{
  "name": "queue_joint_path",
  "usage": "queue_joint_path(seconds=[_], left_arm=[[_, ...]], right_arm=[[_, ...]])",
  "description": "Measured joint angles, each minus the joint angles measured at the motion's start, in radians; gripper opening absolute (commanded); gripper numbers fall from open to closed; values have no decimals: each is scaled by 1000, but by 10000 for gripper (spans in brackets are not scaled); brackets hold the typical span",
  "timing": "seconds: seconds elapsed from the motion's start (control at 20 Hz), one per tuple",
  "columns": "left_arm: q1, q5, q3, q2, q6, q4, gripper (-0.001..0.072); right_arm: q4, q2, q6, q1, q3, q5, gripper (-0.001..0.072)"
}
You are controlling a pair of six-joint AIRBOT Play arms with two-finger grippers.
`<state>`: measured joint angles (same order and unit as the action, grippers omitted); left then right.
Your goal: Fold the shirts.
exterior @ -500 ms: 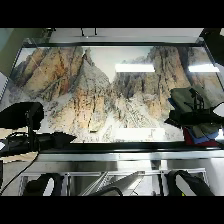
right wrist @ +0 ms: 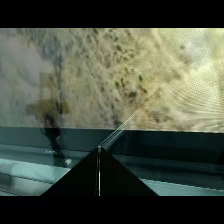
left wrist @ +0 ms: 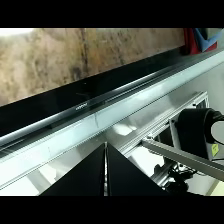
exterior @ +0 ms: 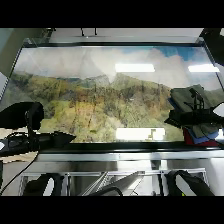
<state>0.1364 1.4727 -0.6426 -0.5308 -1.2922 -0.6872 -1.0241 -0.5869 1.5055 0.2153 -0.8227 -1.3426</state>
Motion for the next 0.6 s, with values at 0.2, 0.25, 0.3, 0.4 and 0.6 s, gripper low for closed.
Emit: queue_joint_path(seconds=[0.2,0.25,0.3,0.4,0.6], left_arm=[[90,-35,-29,-12,2,-31,13],[121,-52,-60,-31,4,-63,14],[146,-73,-96,-56,11,-101,15],[193,-124,-197,-132,23,-202,704],[279,-191,-407,-343,10,-426,674]], right_arm=[[0,0,0,0,0,0,20],[0,0,0,0,0,0,20],[0,0,0,0,0,0,20],[0,0,-1,0,0,0,20],[0,0,-4,0,0,0,20]])
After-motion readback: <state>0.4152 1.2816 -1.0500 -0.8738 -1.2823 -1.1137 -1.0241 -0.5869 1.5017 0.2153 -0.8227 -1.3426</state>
